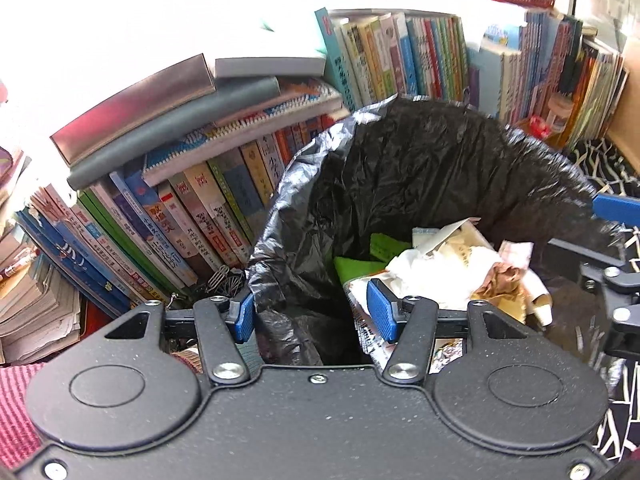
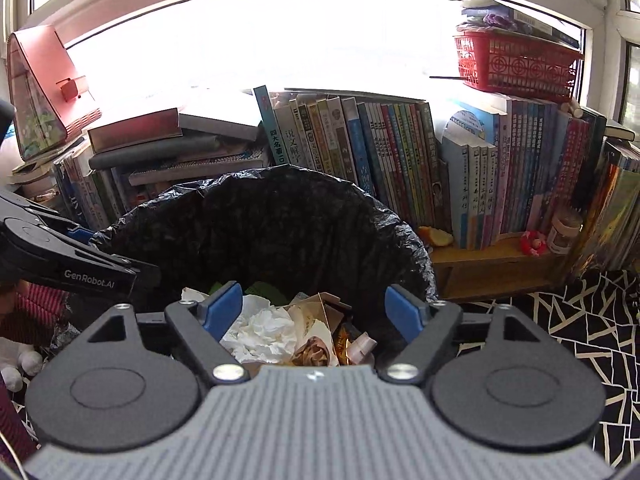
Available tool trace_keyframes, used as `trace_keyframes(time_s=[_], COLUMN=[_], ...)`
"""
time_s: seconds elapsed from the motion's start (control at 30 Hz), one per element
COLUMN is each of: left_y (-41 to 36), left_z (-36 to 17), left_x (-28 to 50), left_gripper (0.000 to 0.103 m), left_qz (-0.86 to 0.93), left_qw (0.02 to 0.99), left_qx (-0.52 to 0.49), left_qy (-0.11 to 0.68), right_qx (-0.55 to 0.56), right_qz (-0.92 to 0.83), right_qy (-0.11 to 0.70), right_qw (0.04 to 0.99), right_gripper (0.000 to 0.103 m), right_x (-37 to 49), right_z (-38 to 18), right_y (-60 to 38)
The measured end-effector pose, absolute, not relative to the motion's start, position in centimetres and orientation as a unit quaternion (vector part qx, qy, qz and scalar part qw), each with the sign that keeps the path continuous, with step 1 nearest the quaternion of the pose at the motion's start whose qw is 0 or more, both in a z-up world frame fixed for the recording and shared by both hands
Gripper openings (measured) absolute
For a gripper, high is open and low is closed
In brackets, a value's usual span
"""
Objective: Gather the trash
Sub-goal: 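Release the bin rim with the left gripper and lift it over the bin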
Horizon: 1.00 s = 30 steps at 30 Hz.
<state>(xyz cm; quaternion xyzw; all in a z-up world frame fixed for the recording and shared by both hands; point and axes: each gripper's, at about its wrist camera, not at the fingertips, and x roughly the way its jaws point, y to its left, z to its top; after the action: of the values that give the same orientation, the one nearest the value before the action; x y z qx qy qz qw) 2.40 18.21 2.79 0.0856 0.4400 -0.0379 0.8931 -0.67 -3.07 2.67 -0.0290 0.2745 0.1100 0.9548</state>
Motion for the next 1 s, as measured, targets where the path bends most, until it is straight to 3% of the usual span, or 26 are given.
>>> trace_keyframes(time_s=[0.27, 0.5, 1.0], left_y=[17.5, 14.9, 10.8], left_z=[5.8, 6.5, 4.1], left_x=[0.3, -0.7, -0.6], left_gripper=[0.059, 0.064, 0.065], left_qz=[-0.076, -0.12, -0.161], left_qw=[0.906, 0.904, 0.886], left_qx=[0.079, 0.092, 0.118], left_qy=[0.409, 0.4, 0.42], right_qx=[-0.011, 0.009, 0.05], right_qz=[0.078, 0.049, -0.011], right_qy=[0.265, 0.266, 0.253], right_qw=[0.961, 0.963, 0.966], right_gripper=[0.091, 0.103, 0.103], right_x=[-1.5, -2.1, -3.4], right_z=[4.0, 4.5, 3.5], right_y=[-4.0, -5.3, -9.2])
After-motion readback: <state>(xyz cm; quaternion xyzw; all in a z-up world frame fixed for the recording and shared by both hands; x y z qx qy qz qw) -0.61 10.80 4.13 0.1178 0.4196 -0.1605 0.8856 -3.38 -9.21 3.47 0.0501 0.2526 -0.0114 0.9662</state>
